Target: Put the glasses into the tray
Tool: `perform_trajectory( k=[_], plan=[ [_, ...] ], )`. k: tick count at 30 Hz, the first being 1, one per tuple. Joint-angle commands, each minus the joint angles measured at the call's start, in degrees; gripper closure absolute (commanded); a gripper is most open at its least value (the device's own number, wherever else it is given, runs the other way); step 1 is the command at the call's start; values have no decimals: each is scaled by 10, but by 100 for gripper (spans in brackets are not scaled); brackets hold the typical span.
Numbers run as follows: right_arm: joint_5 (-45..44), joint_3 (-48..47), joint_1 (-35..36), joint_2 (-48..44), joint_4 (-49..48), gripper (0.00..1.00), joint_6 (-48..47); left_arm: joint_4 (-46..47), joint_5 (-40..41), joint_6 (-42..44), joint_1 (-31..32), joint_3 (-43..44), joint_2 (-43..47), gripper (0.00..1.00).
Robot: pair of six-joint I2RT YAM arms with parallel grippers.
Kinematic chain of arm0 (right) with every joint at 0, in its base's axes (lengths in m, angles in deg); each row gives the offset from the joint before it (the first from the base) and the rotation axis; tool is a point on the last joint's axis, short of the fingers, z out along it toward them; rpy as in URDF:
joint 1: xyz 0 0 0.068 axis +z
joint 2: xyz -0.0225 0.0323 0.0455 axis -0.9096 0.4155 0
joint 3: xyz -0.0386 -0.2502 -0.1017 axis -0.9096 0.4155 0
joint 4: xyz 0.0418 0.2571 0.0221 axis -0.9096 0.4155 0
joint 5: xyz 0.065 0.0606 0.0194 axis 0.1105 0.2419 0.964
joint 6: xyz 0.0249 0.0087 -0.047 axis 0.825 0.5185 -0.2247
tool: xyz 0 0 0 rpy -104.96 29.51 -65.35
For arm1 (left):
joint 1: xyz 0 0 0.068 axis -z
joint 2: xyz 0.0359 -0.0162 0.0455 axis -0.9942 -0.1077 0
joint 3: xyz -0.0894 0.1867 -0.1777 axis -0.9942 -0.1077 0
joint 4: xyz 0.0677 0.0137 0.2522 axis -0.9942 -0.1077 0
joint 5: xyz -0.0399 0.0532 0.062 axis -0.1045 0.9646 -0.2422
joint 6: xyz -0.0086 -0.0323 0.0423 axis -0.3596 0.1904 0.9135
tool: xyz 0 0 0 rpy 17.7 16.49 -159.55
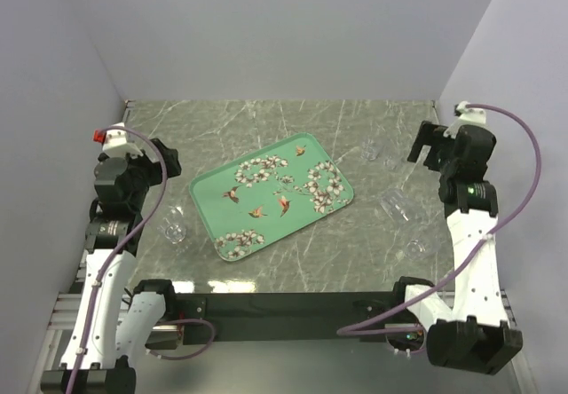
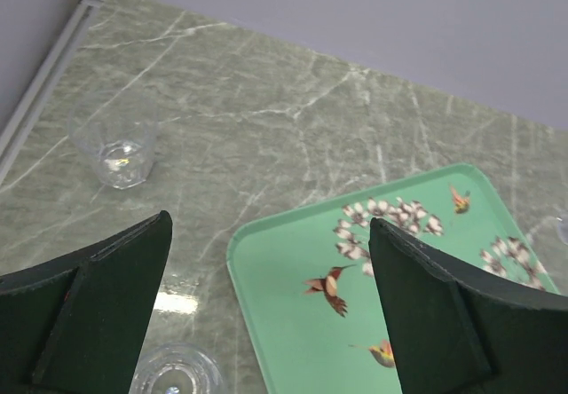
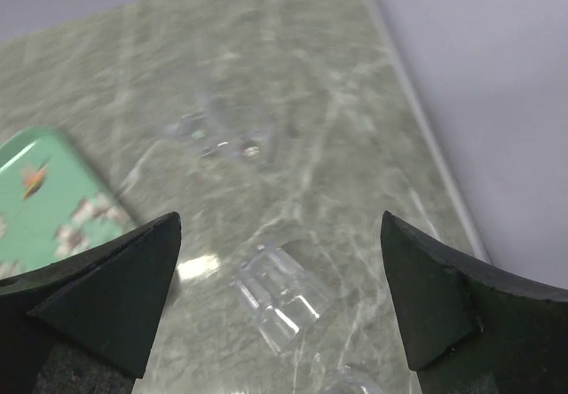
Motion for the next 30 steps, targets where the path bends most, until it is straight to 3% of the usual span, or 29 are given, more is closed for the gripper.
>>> perform_trajectory(
  k=[1,3,4,6,8,15,19,22,25,30],
  plan=[
    [204,40,4,-67,-34,0,-121,-40,-52,12,0,60,-9,0],
    [349,78,3,-91,-49,0,-183,-61,-67,16,-1,72,-14,1],
    [388,111,4,-112,-49,0,-256,-62,-70,17,-1,72,-11,1],
    [421,129,6,-125,-26,0,-311,-63,-79,16,-1,66,-1,1],
    [405,148,5,-132,-36,0,-315,-69,-86,10,0,59,8,1],
    [420,152,-25,-69,34,0,-501,-84,-108,-19,0,10,44,1],
    [446,125,-49,7,118,0,-674,-98,-108,-25,-1,-9,70,1],
    [424,115,-53,52,150,0,-743,-108,-101,-30,0,-14,86,1],
    [390,69,-56,101,165,1,-739,-104,-101,-35,-1,-20,104,1],
    [343,-20,-71,157,285,6,-737,-119,-90,-39,-1,-6,111,1]
  ],
)
